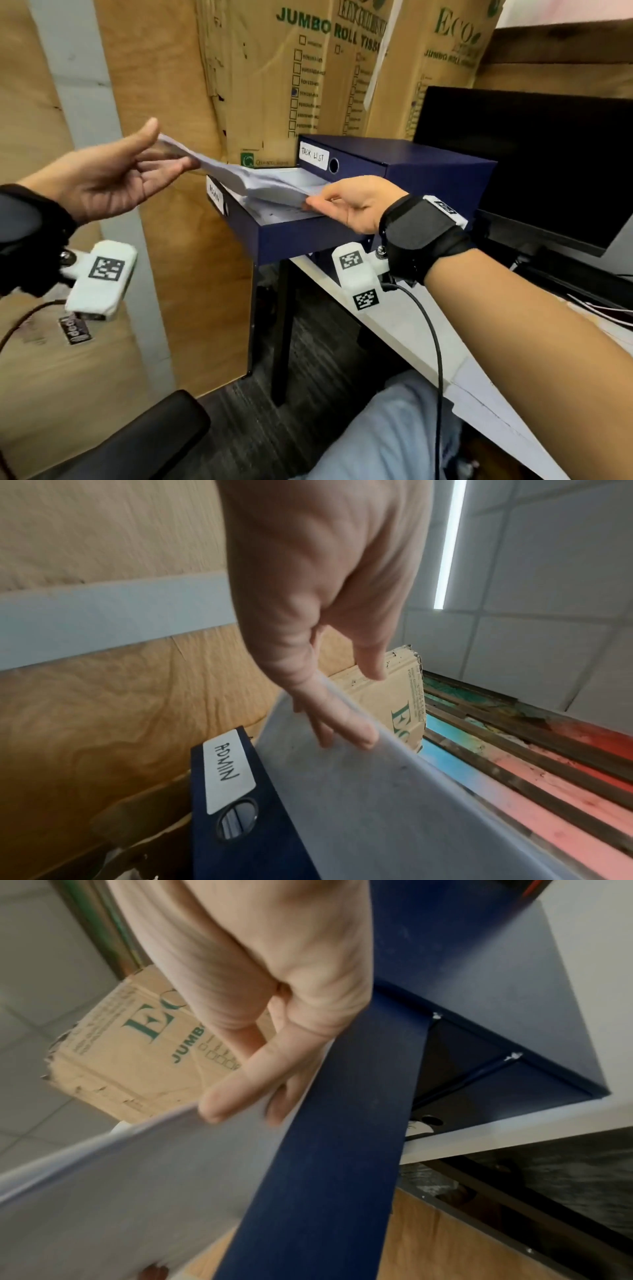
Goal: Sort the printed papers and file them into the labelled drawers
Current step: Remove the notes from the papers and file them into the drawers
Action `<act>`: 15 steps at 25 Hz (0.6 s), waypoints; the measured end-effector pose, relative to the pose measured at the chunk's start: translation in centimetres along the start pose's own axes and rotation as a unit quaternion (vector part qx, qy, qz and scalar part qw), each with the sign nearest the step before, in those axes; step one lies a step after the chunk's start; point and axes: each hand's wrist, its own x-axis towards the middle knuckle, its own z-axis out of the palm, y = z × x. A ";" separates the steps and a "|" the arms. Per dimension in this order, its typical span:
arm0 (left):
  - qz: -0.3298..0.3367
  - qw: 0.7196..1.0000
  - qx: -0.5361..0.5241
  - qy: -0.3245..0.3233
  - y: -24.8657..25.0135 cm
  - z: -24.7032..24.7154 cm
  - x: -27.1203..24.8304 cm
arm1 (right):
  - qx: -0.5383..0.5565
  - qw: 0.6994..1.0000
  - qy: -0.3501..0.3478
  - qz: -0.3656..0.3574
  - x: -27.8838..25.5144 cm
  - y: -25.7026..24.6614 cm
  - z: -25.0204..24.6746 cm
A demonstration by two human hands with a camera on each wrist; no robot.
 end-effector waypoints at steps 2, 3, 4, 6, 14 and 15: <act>-0.017 1.000 0.012 -0.022 -0.1 1.0 0.2 | 0.034 0.999 0.035 -0.012 0.8 0.2 -0.6; -0.027 0.998 0.037 -0.034 -0.3 1.7 0.4 | 0.043 0.998 0.050 -0.019 0.9 0.4 -0.8; -0.040 0.997 0.060 -0.040 -0.5 2.6 0.5 | 0.048 0.996 0.063 -0.028 1.0 0.4 -0.8; -0.055 0.994 0.088 -0.032 -1.1 4.8 0.9 | 0.070 0.995 0.063 -0.034 0.4 0.4 -0.9; -0.027 0.947 0.320 -0.031 -2.6 9.1 4.2 | -0.482 0.804 0.136 -0.322 -2.7 1.3 -3.0; 0.001 0.940 0.340 -0.032 -3.0 9.2 4.6 | -0.516 0.768 0.091 -0.368 -2.6 2.2 -2.9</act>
